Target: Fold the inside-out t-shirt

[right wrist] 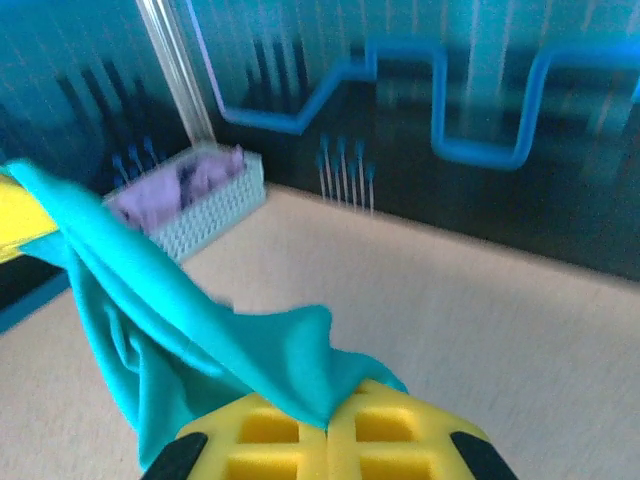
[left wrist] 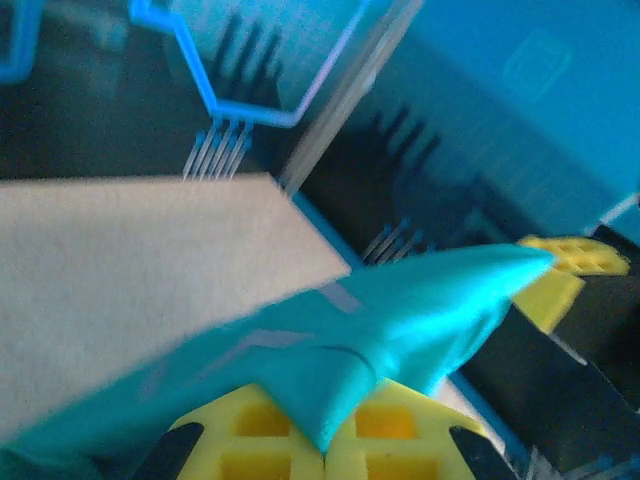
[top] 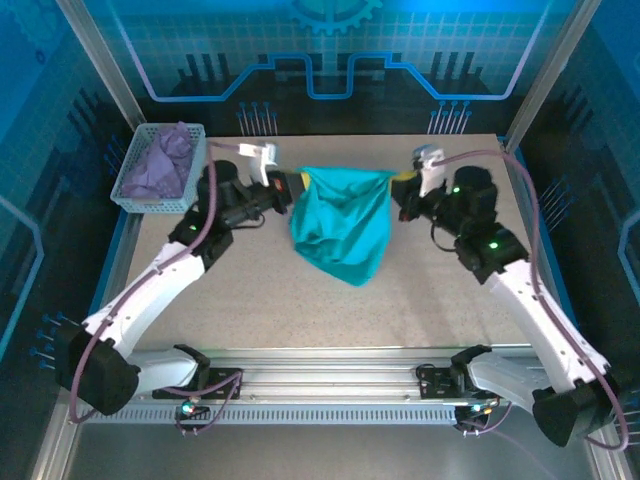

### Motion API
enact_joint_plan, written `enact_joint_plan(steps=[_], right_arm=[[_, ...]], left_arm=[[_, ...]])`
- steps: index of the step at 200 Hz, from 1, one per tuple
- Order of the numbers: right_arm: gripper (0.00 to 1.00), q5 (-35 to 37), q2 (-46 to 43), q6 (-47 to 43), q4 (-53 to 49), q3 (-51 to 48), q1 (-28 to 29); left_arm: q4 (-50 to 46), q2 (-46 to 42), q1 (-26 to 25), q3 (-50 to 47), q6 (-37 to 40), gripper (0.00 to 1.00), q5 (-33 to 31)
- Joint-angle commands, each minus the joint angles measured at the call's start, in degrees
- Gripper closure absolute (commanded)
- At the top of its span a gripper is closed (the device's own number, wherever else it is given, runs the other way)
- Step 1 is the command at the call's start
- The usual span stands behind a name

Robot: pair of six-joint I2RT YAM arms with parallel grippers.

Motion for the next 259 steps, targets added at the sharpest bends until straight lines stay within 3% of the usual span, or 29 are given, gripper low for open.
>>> enact_joint_plan(steps=[1, 26, 47, 81, 124, 153, 190, 234, 259], right_arm=[[1.0, -0.47, 1.07, -5.02, -10.55, 7.28, -1.96], [1.0, -0.35, 3.53, -7.95, -15.87, 14.01, -1.91], [1.0, -0.74, 4.62, -8.8, -17.08, 13.73, -1.26], [1.0, -1.0, 6.35, -7.13, -15.72, 4.24, 1.43], [0.96, 7.78, 7.93, -5.62, -11.53, -9.31, 8.73], [0.74, 15.14, 8.27, -13.29, -1.97, -13.77, 15.42], [0.51, 15.45, 10.88, -18.78, 3.0, -10.75, 19.58], [0.3, 20.37, 15.39, -23.42, 2.02, -5.01, 21.91], [0.28, 18.38, 19.6, -24.1, 1.59, -1.24, 21.84]], left_arm=[[3.31, -1.68, 6.11, 4.58, -6.86, 1.0, 6.22], [2.36, -2.07, 8.51, 7.5, -6.56, 1.0, 7.87], [1.63, -2.06, 8.5, 6.41, -5.12, 1.0, 8.49], [4.01, -1.5, 8.49, 0.03, -4.27, 1.0, 9.75], [2.69, -1.71, 8.46, -4.41, -3.07, 1.0, 13.98], [2.55, -2.94, 8.4, -6.49, -3.41, 1.0, 16.78], [1.3, -4.34, 8.31, -7.91, -2.47, 1.0, 16.81], [1.3, -4.24, 8.31, -7.97, -2.21, 1.0, 17.12], [1.26, -4.16, 8.31, -7.7, -2.59, 1.0, 17.65]])
